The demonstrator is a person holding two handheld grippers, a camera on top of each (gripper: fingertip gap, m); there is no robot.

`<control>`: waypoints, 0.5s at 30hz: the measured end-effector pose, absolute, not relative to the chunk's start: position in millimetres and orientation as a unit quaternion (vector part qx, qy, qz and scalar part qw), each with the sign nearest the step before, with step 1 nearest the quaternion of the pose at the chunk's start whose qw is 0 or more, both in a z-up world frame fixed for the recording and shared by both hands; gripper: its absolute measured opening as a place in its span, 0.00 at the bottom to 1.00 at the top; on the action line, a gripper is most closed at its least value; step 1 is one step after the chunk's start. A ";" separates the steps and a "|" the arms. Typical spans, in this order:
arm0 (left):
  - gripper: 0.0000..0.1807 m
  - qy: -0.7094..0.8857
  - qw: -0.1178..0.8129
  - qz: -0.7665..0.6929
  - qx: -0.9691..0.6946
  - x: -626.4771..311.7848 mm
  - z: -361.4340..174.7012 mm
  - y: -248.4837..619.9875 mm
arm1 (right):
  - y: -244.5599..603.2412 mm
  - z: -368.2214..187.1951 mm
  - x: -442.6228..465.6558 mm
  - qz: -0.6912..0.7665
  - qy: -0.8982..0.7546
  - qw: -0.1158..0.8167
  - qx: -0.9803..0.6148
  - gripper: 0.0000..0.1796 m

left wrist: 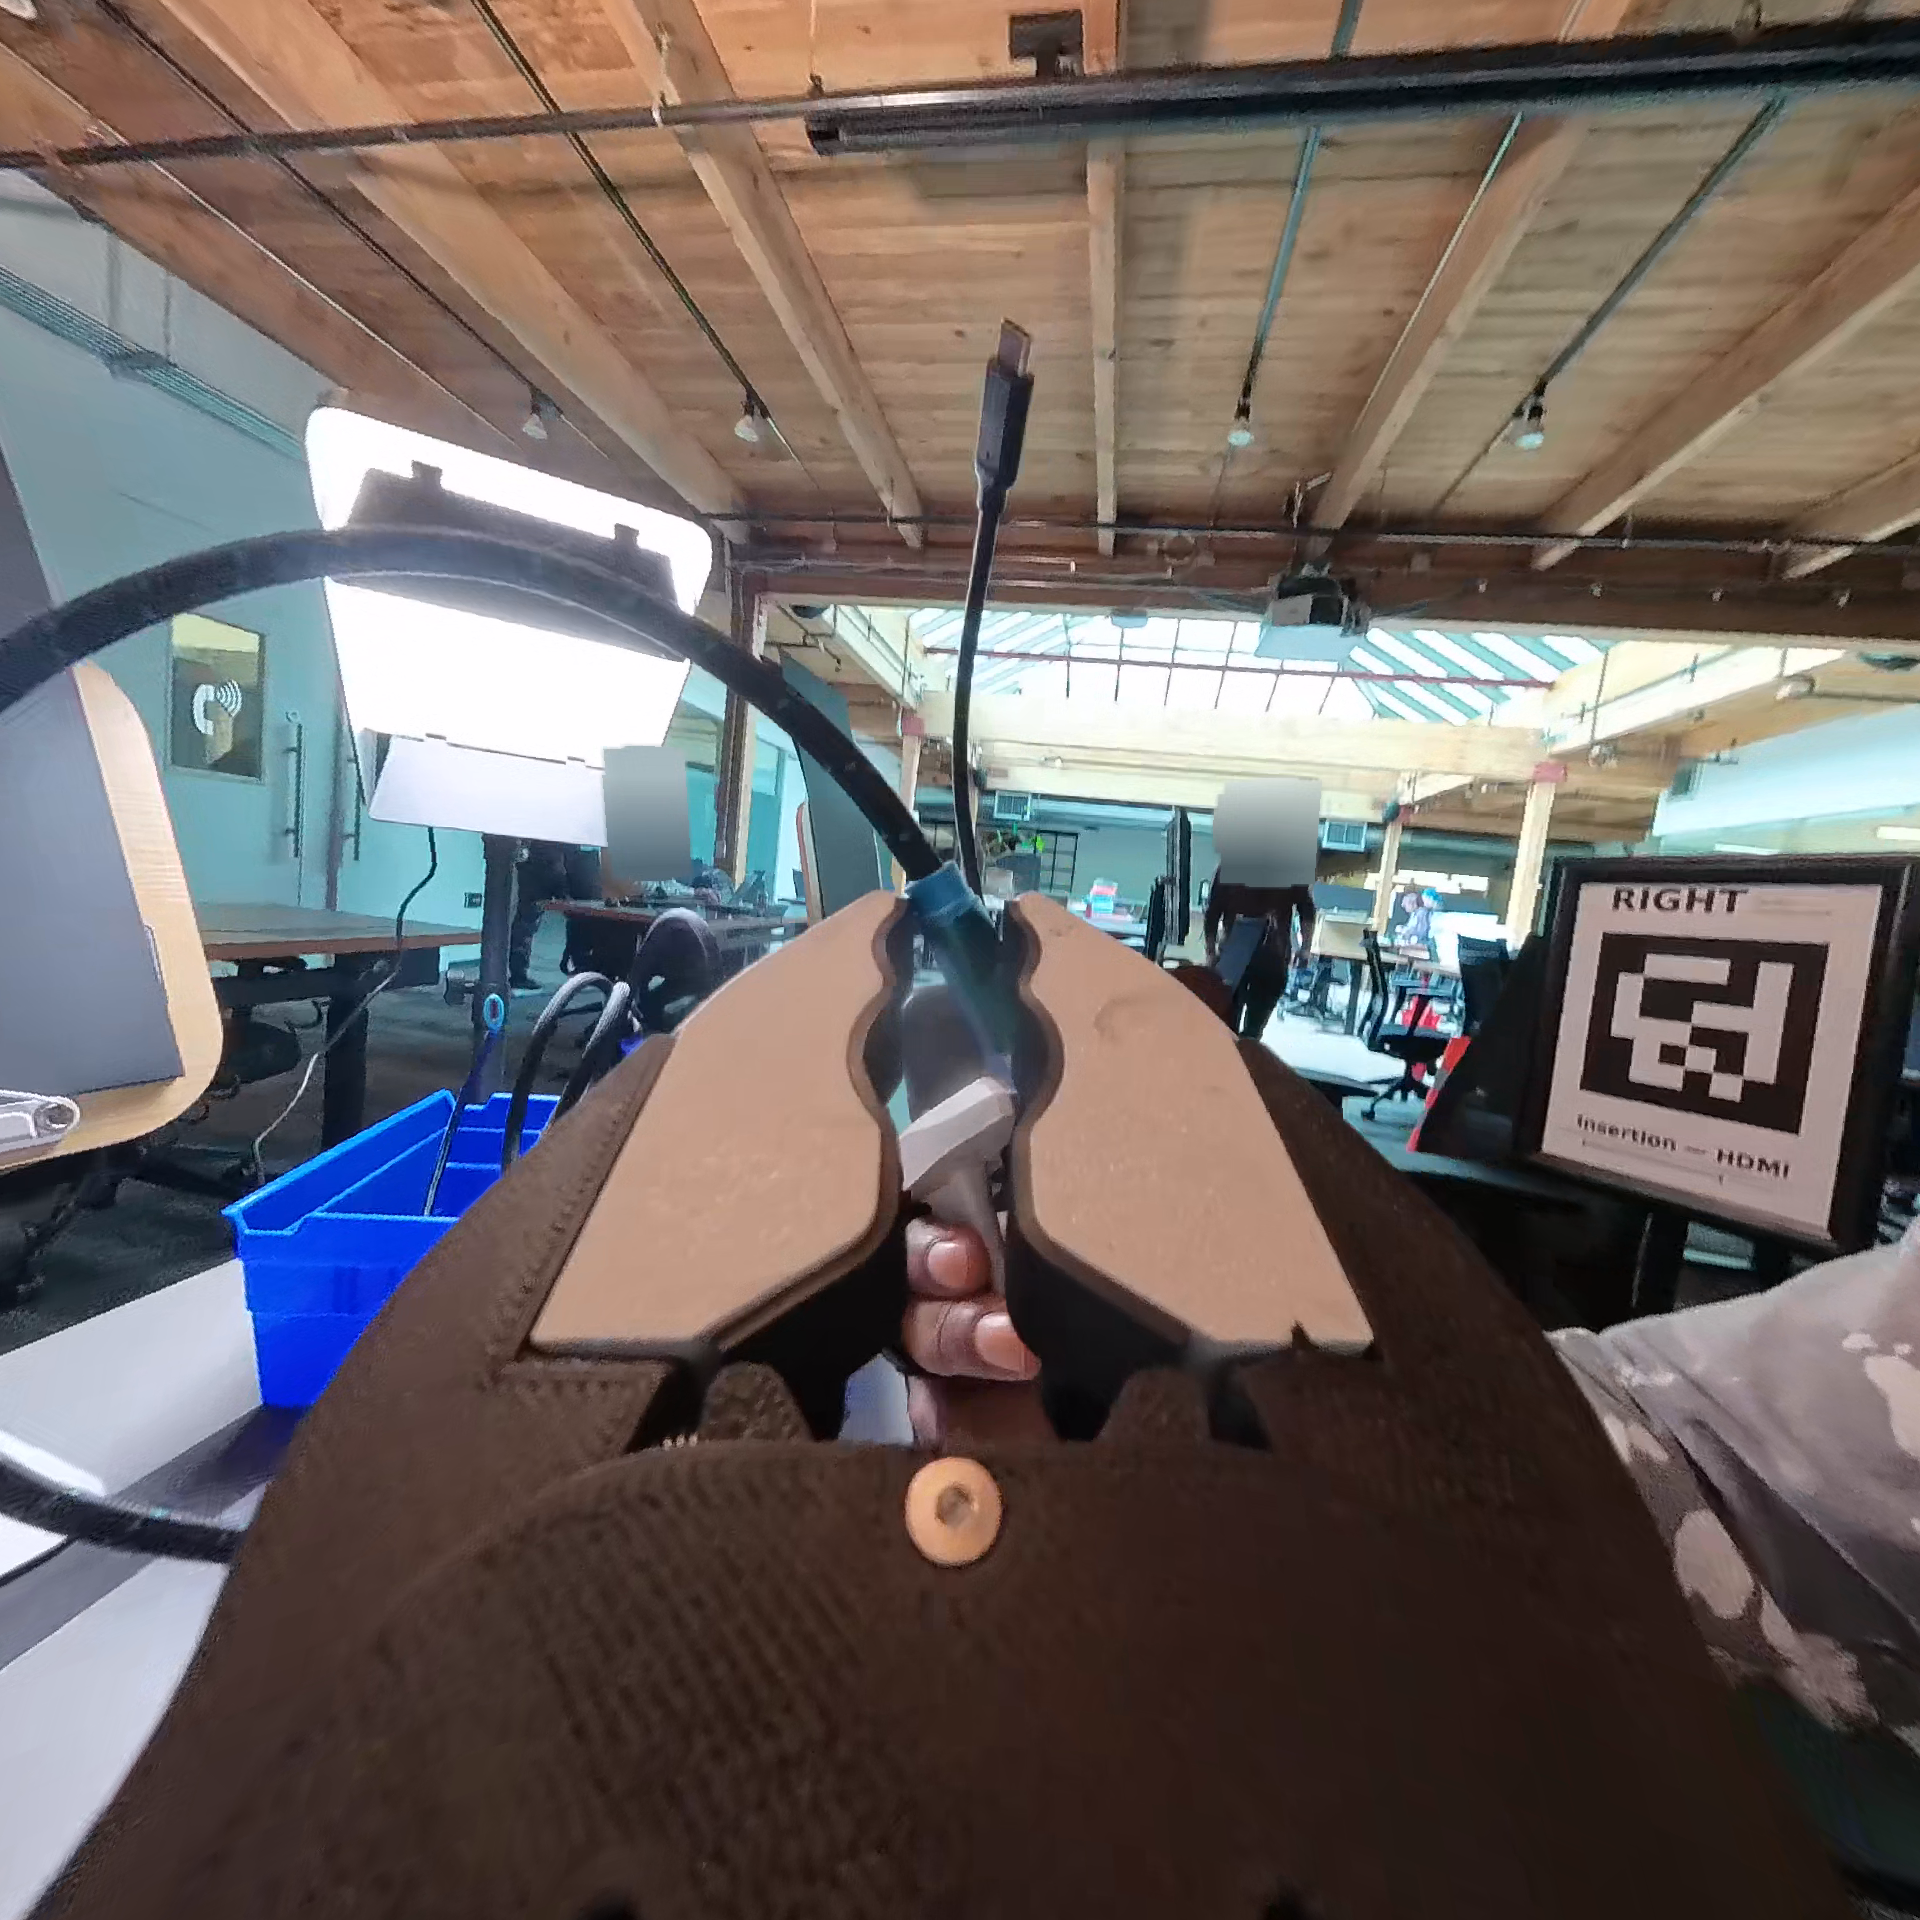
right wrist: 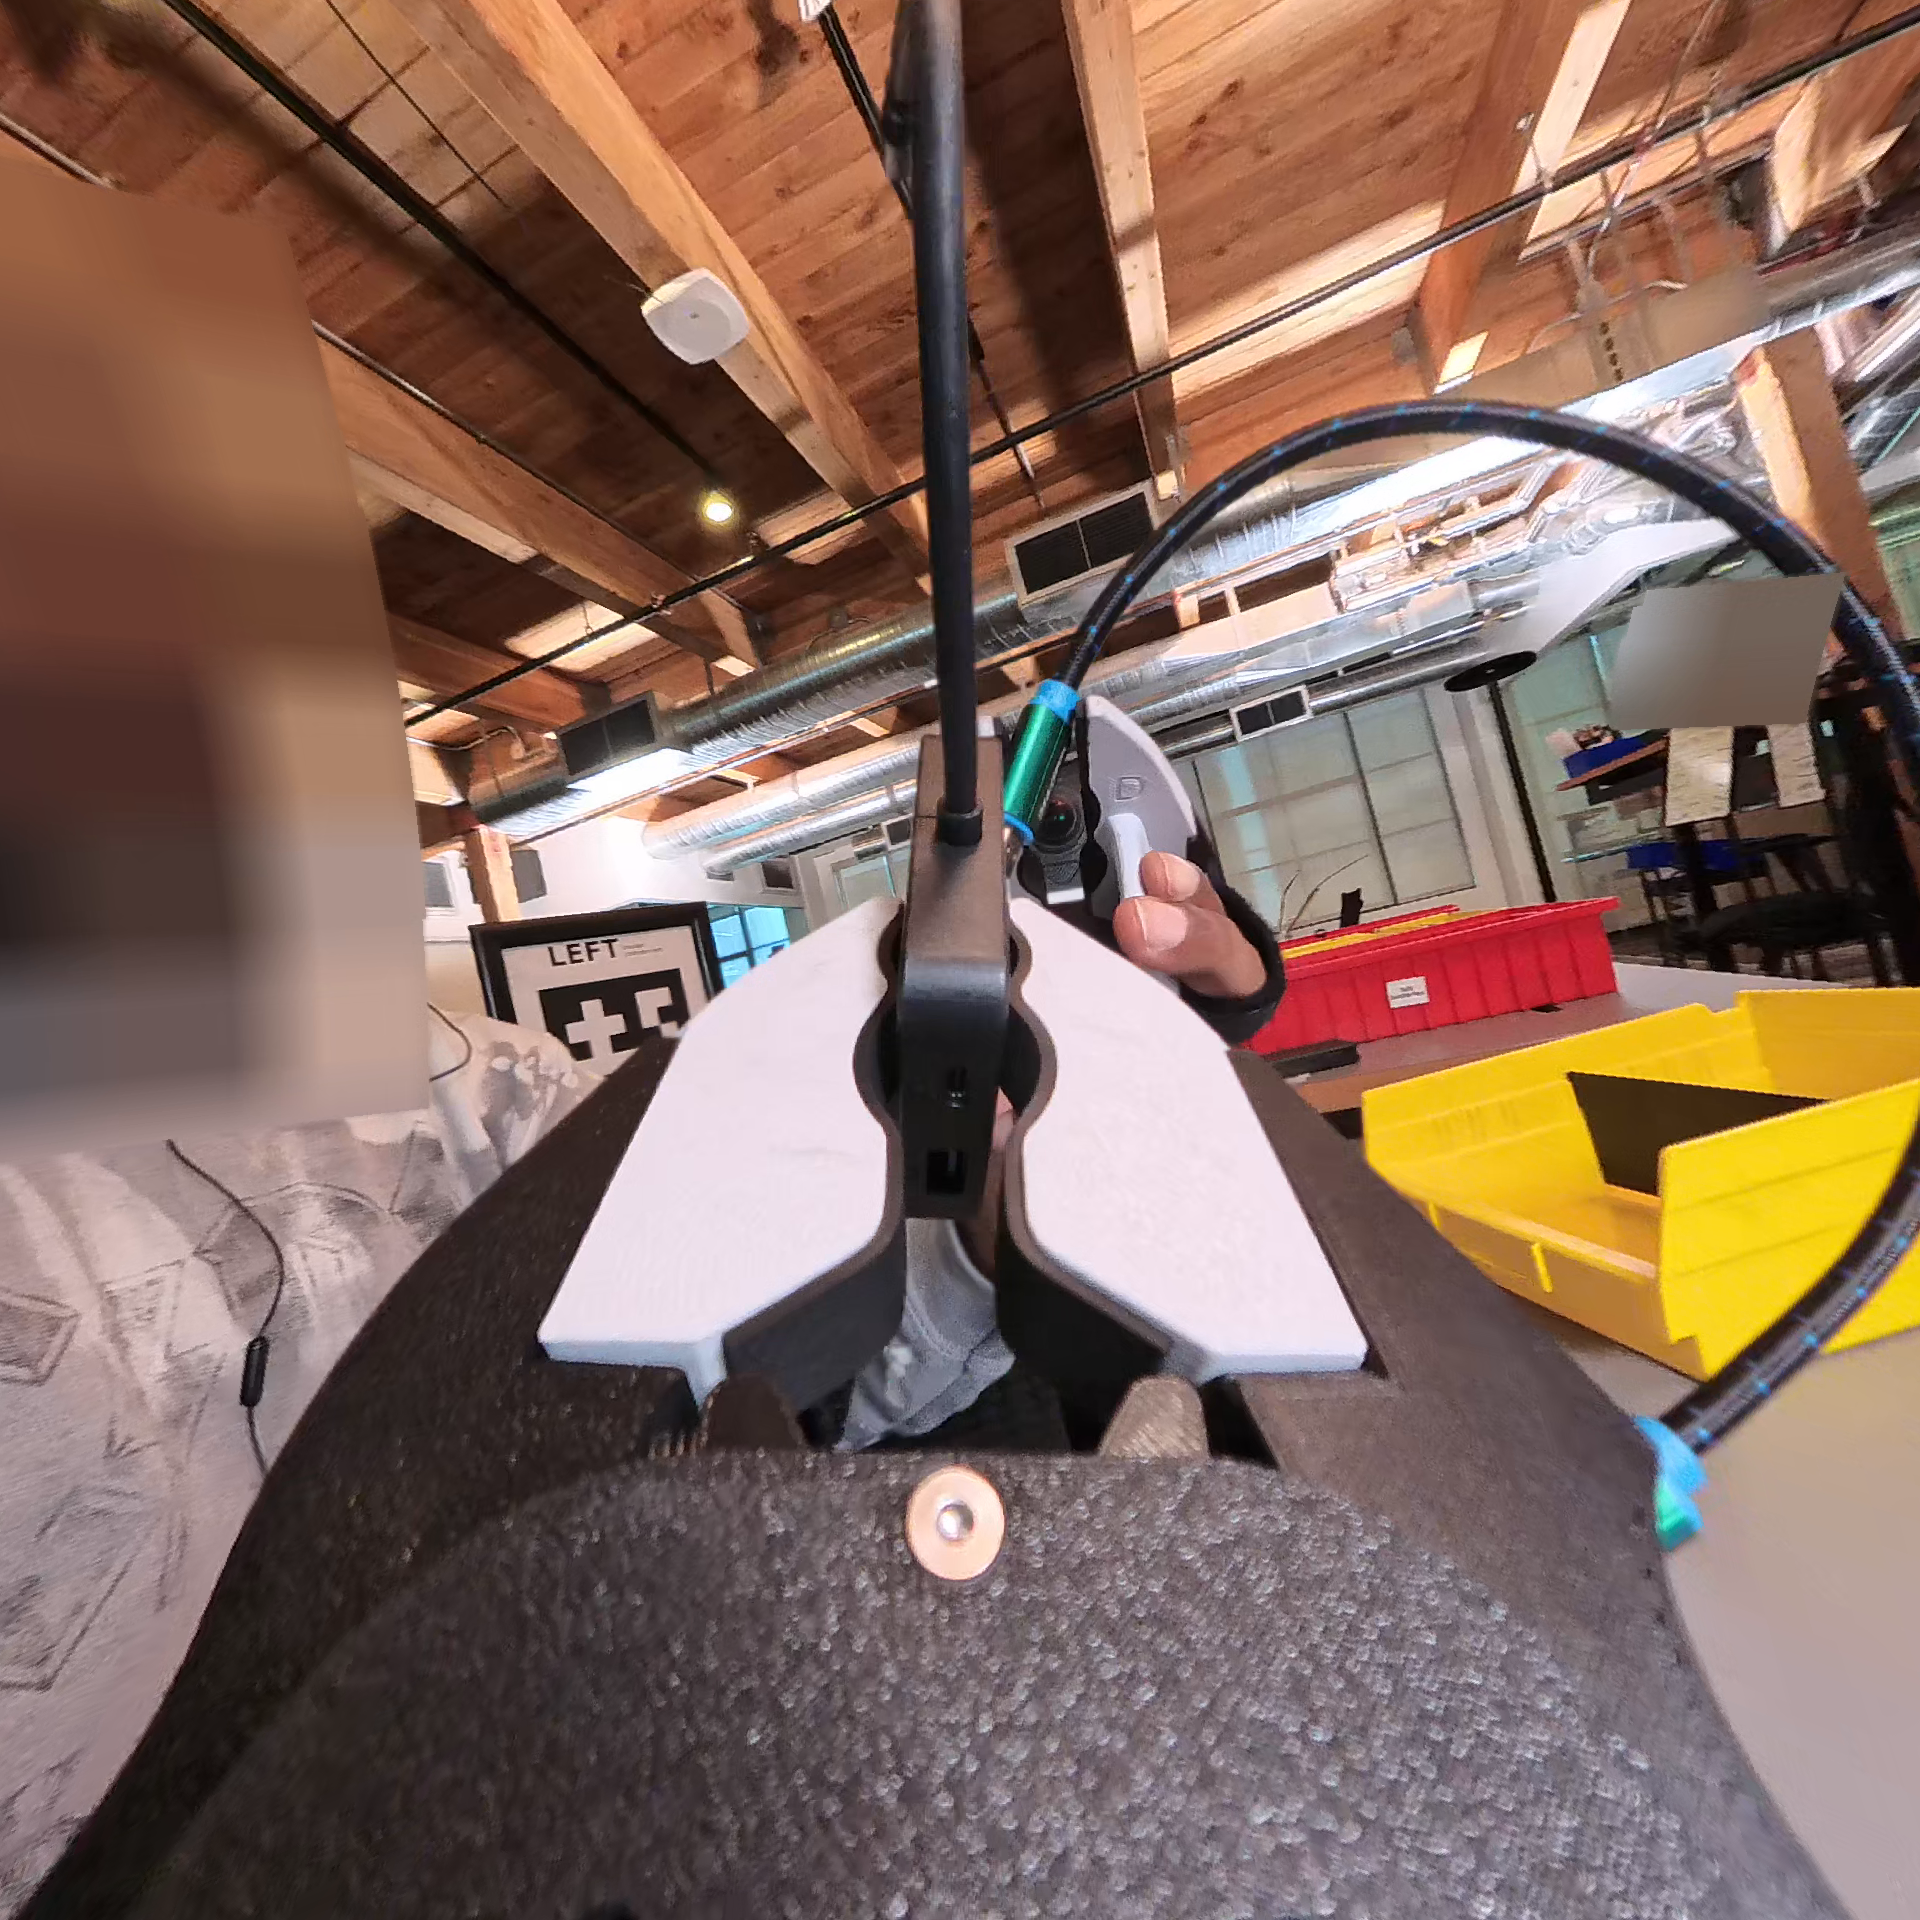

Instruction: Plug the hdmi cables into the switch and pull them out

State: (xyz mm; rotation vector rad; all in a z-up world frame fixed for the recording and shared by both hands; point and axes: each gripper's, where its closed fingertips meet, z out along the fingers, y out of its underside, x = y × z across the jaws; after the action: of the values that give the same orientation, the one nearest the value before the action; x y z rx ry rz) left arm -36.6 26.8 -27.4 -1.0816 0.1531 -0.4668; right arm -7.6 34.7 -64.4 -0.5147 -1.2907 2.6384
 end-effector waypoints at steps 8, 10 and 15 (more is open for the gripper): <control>0.09 0.108 0.647 -0.188 -0.731 -52.5 -74.5 27.8 | 44.3 -65.4 10.6 0.878 -0.456 0.037 -0.141 0.08; 0.09 0.109 0.575 -0.189 -0.789 -56.3 -100.7 22.8 | 47.8 -66.5 16.5 0.878 -0.459 0.024 -0.135 0.08; 0.09 0.131 0.489 -0.224 -0.833 -48.6 -138.1 9.0 | 54.6 -80.9 31.8 0.867 -0.477 0.001 -0.144 0.08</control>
State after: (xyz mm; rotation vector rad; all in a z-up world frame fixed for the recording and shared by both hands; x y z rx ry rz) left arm -48.6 9.0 -138.1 -2.0248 0.3180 -0.5438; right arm 31.8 54.6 -80.9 -0.4519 -1.4984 2.7226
